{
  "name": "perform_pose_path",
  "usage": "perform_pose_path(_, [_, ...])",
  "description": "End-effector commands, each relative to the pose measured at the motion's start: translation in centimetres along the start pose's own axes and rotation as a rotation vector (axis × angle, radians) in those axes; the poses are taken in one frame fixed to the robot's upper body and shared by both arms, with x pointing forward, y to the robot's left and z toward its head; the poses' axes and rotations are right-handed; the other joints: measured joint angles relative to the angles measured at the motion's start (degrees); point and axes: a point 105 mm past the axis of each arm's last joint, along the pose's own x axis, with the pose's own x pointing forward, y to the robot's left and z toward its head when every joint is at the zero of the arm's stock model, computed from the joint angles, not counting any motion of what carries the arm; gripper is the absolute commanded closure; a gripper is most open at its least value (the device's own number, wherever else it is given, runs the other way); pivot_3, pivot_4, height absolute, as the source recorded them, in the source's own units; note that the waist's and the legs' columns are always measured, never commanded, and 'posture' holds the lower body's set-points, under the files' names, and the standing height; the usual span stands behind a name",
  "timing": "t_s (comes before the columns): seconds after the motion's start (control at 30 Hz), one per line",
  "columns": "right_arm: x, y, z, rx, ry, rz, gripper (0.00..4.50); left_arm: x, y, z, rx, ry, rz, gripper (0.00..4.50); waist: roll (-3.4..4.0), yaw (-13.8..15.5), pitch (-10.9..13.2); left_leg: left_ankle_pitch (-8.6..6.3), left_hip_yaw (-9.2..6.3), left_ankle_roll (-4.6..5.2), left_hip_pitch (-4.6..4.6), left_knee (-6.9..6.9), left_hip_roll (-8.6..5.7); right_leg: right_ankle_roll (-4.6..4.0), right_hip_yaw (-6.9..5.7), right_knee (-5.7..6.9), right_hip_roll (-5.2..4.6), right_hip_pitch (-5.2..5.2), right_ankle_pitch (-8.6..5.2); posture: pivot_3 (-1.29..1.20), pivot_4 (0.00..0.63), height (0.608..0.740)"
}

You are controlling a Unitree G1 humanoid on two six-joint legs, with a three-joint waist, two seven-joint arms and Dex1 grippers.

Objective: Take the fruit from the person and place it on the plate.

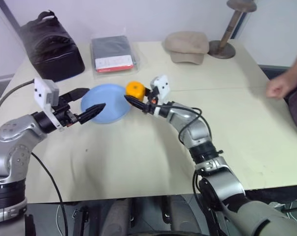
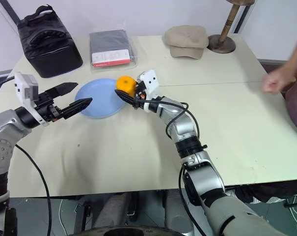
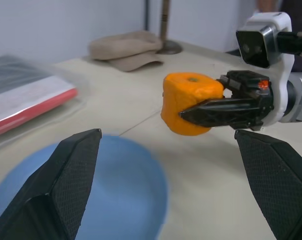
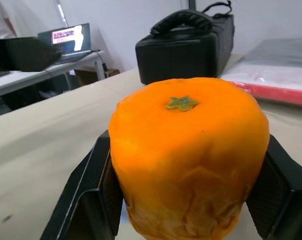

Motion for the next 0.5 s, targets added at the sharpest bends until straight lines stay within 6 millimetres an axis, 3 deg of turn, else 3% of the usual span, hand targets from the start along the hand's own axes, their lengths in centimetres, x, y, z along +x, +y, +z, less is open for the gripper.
perform_pose_path(0.03, [1.8,-0.2,0.8,-0.041,-0.034,-0.002,1.99,-1.3,-0.1,1.3,0.04,-0.03,0.042,0.0,0.0,-0.09,0.0,0.01,0.0,-0.02,0.0,-0.01,0.0,0.0,0.01,0.0,-0.01,-0.01,0.0,0.0,0.15,0.74])
perform_pose_path(0.3, [4.6,1.3,-1.6,-0.006,0.049,-0.007,1.99,-4.6,0.3,0.6,0.034,0.021,0.166,0.0,0.02,-1.44,0.01,0.1,-0.09,-0.2,0.0,-0.24,0.01,-0.13,-0.01,0.06,-0.01,-0.13,-0.06,0.0,0.15,0.74])
perform_pose_path(0.5, [5.1,2.1,-2.7,0.009,0.077,-0.015,1.99,-5.2,0.1,0.3,0.027,0.03,0.193,0.0,0.03,-1.42,0.02,0.12,-0.12,-0.26,0.0,-0.29,0.01,-0.18,-0.02,0.08,-0.01,-0.17,-0.08,0.0,0.15,0.74])
